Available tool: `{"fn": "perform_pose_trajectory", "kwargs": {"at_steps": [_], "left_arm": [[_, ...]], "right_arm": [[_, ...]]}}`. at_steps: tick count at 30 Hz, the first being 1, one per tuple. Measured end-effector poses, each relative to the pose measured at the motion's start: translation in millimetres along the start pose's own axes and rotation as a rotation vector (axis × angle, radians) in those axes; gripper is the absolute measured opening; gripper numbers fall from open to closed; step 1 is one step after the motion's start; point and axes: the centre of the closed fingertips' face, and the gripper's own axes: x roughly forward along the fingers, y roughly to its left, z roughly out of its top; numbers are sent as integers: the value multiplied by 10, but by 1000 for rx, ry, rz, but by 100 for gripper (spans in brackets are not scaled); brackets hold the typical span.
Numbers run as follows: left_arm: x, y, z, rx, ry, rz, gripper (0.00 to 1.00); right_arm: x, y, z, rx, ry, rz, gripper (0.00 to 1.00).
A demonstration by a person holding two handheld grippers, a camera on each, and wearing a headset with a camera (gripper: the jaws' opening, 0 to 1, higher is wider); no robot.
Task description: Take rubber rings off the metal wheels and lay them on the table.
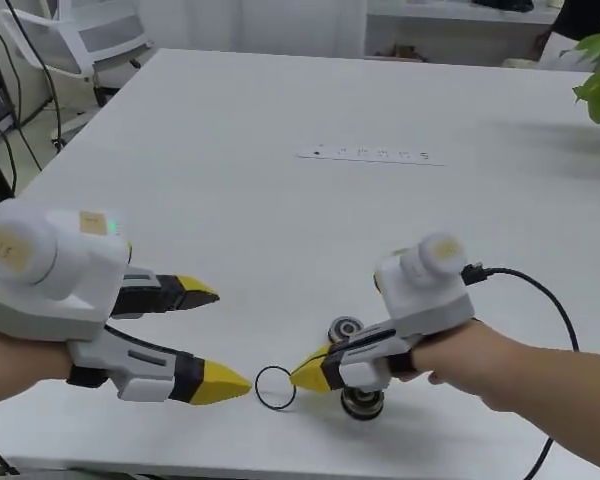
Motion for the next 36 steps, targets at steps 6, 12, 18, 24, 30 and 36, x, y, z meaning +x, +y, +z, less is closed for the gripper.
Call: {"fn": "perform_pose_trajectory", "kwargs": {"at_steps": [6,12,18,24,30,36], "left_arm": [[-19,-10,-1,-1,-3,5,67],[-29,-24,-20,2,3,6,67],[-40,-27,-25,2,7,7,67],[-44,-27,-12,3,5,8,67],[-50,-33,-28,3,12,6,67],[-46,-46,-12,3,12,4,67]], "right_arm": [[31,-63,-38,-12,30,-33,0],[43,-145,-66,-35,54,-80,3],[26,-190,-94,-54,67,-105,7],[2,-226,-86,-65,68,-122,13],[-15,-221,-57,-65,52,-125,19],[-46,-192,4,-64,20,-121,24]]}}
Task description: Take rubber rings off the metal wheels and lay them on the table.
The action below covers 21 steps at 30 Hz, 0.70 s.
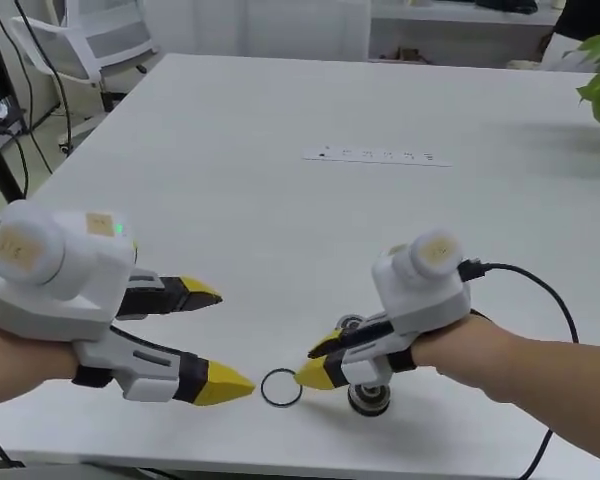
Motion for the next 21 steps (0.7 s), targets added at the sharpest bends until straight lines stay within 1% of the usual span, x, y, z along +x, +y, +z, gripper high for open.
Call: {"fn": "perform_pose_trajectory", "kwargs": {"at_steps": [9,12,13,17,21], "left_arm": [[37,-25,62,12,-2,-8,67],[46,-31,80,15,-3,-9,67],[52,-34,84,14,-2,-11,67],[67,-42,84,22,7,-16,67],[78,-45,105,24,5,-17,67]], "right_arm": [[-133,27,163,1,-77,-3,30],[-203,17,229,19,-123,-8,33],[-212,19,233,21,-126,-7,33],[-307,30,282,29,-159,-10,34],[-415,38,337,35,-195,-14,35]]}}
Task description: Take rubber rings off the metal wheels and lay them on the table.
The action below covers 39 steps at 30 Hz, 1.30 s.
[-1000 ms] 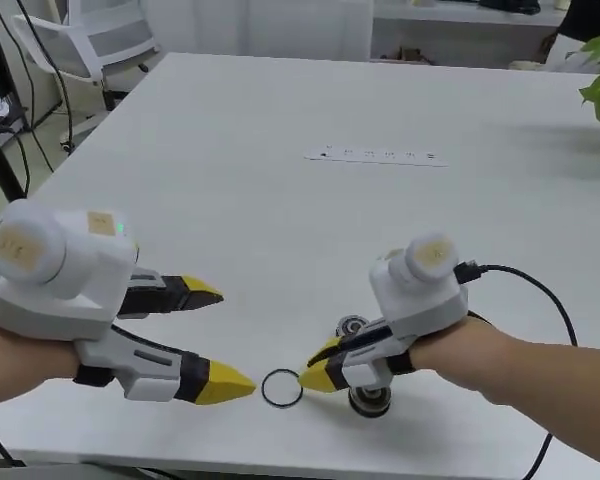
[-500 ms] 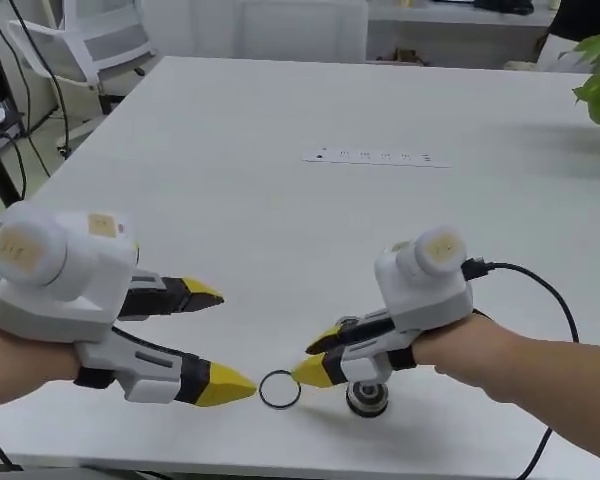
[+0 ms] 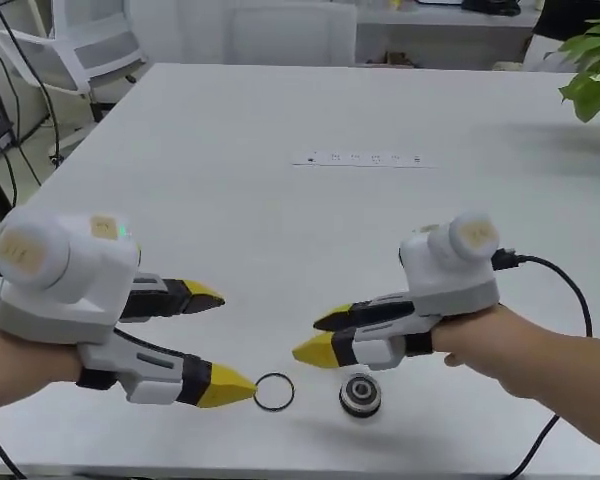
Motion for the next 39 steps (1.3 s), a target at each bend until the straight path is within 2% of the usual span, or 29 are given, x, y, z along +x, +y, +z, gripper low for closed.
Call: {"fn": "perform_pose_trajectory", "kwargs": {"at_steps": [9,20,39], "left_arm": [[58,-13,60,6,-6,-7,67],[151,-21,128,12,-14,-17,66],[393,-32,233,20,-20,-49,65]], "right_arm": [[-197,17,137,9,-71,-11,38],[-410,21,164,9,-118,-30,40],[-592,-33,-55,15,-115,-62,42]]}}
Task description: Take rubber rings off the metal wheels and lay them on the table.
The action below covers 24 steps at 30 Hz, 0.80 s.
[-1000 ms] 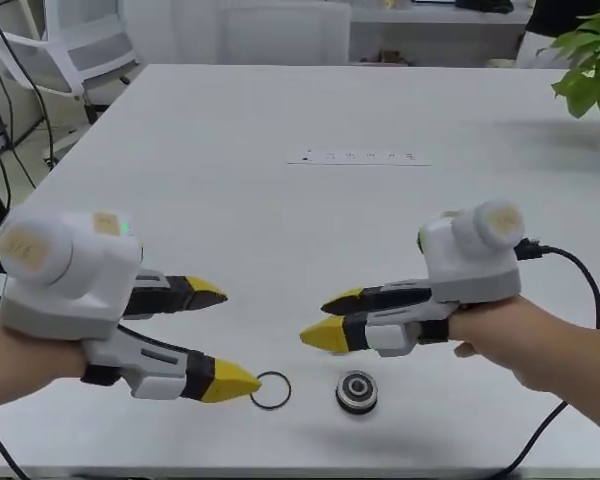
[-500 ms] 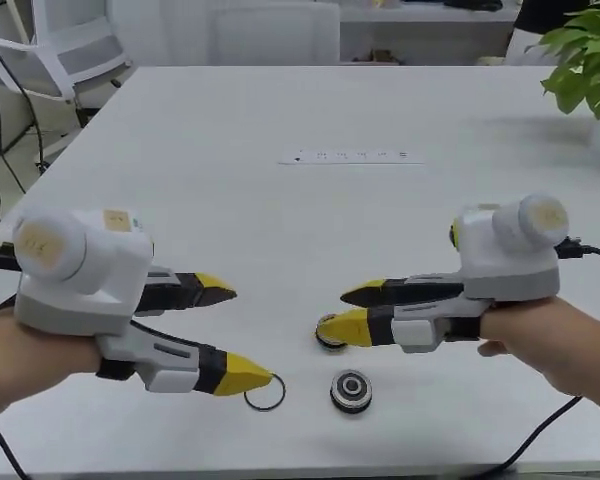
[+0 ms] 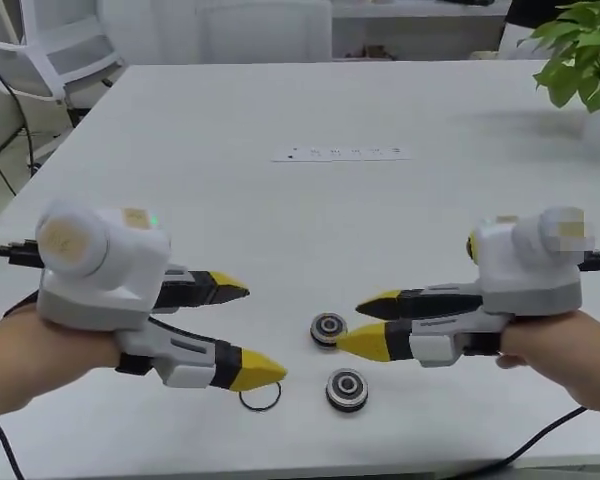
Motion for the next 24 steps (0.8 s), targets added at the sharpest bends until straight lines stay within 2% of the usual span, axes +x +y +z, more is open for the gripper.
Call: {"fn": "perform_pose_trajectory", "kwargs": {"at_steps": [15,24], "left_arm": [[243,-88,-5,7,20,-42,64],[335,-142,-114,5,54,-65,63]], "right_arm": [[-51,-57,-216,-7,32,-15,41],[-74,-42,-343,-7,41,-14,40]]}}
